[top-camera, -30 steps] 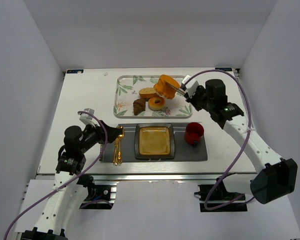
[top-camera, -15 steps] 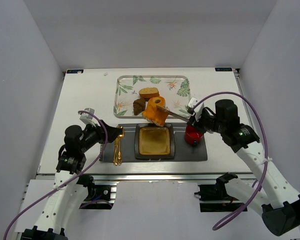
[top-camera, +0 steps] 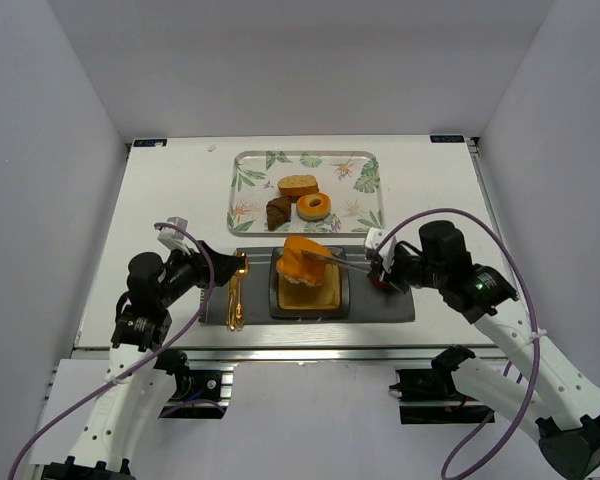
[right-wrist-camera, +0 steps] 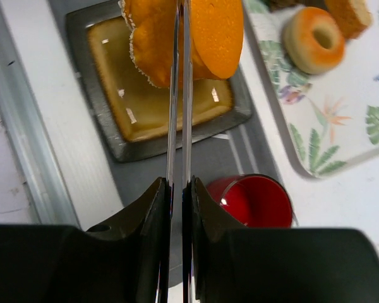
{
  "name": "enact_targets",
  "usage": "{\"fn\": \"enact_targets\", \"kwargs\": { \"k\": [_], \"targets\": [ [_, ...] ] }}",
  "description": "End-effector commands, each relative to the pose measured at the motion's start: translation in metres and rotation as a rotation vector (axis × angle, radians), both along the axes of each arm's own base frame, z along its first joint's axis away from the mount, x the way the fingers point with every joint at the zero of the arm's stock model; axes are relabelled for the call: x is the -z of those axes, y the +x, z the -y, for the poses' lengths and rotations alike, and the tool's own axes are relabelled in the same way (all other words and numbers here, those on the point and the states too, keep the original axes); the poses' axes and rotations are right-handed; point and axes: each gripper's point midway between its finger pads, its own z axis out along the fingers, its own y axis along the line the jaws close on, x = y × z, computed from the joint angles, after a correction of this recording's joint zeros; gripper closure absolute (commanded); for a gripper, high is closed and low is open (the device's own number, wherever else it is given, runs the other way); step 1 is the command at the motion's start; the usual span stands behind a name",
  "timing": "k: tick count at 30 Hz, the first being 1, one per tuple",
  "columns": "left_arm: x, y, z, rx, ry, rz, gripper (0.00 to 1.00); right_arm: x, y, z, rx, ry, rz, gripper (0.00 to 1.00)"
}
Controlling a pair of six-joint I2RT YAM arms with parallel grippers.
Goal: Place the bread
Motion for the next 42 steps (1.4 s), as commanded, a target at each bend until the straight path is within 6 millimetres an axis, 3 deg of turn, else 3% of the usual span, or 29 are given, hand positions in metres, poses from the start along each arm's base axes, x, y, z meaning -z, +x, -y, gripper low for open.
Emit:
{"fn": "enact_targets", "kwargs": {
  "k": [1,7,16,21,28,31,36,40,42],
  "targets": [
    [-0.016,0.0,-0.001,-0.01,-0.004,0.037,0.28,0.0,-0.013,-0.008,-0.081,0.0,0.039,0.96],
    [-0.018,0.0,-0.002,-0.017,-0.001,0.041,0.28,0.017,-0.033,-0.012,-0.141,-0.042,-0.006,0.9],
    [-0.016,-0.001,-0.003,-0.018,0.003,0.037,0.28,0.03,-0.061,-0.009,-0.262,-0.084,-0.047,0.62],
    [-0.016,-0.002,-0.003,-0.019,0.004,0.037,0.28,0.03,-0.066,-0.008,-0.288,-0.085,-0.051,0.54],
    [-0.015,-0.002,-0.003,-0.02,0.006,0.035,0.28,0.013,-0.066,-0.01,-0.284,-0.051,-0.016,0.53],
    [-0.015,-0.003,-0.003,-0.018,0.007,0.034,0.28,-0.015,-0.065,-0.017,-0.289,0.022,0.033,0.54],
    [-0.015,-0.002,-0.003,-0.019,0.004,0.034,0.28,-0.045,-0.048,-0.026,-0.207,0.096,0.067,0.55],
    [-0.016,-0.002,-0.003,-0.018,0.006,0.036,0.28,-0.056,-0.009,-0.03,0.006,0.145,0.055,0.58],
    [-0.016,-0.002,-0.003,-0.016,0.009,0.036,0.28,-0.05,0.013,-0.033,0.106,0.148,0.001,0.6]
  ]
}}
